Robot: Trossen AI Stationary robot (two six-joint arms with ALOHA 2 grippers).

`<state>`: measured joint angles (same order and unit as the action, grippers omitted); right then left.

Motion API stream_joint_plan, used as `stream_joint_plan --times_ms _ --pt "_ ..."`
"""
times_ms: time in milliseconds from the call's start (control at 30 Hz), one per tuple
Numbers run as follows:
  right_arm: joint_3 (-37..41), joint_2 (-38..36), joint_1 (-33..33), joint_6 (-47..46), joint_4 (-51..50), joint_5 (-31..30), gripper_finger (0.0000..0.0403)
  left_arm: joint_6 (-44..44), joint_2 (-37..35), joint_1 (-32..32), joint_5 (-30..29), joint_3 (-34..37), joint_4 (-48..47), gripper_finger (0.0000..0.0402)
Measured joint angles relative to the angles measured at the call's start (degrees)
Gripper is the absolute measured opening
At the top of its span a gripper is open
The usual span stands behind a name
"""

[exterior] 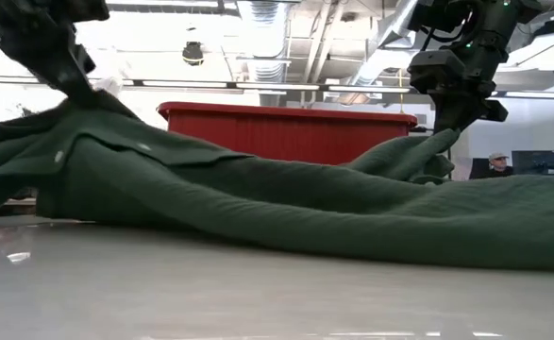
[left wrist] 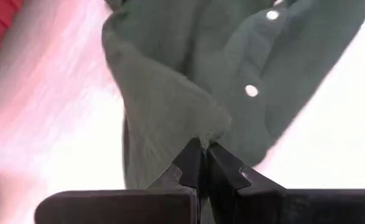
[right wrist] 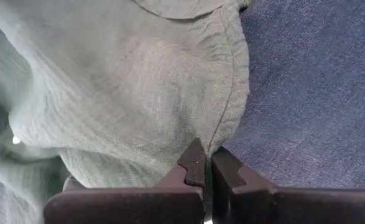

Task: Fold laundry
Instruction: Fold the green polo shirt

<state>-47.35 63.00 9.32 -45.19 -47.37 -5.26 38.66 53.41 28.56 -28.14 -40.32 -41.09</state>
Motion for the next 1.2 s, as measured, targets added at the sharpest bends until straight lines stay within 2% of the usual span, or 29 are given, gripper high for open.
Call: stream_joint_plan --times_ms 200,333,433,600,900,1200 --pt "0.00 0.00 0.00 0.61 0.09 -0.11 0.0021 3.86 -8.06 0.01 2.46 -0.01 -4.75 0.0000" --pt "0.00 0.00 0.00 0.72 0.15 -0.48 0.0021 5.20 -11.16 0.01 2.60 -0.01 -5.02 0.0000" --pt "0.00 0.00 0.00 1.52 0.35 -0.50 0.0021 5.40 -12.50 0.01 5.14 -0.01 -5.02 0.0000" --pt "0.00 0.00 0.00 1.70 0.35 -0.66 0.0021 5.86 -13.05 0.01 8.44 -0.01 -4.97 0.0000" --pt "0.00 0.00 0.00 1.68 0.33 -0.72 0.0021 5.18 -12.09 0.01 8.15 -0.01 -4.86 0.0000" --pt "0.00 0.00 0.00 1.67 1.62 -0.72 0.0021 5.15 -12.07 0.01 5.37 -0.01 -4.58 0.0000"
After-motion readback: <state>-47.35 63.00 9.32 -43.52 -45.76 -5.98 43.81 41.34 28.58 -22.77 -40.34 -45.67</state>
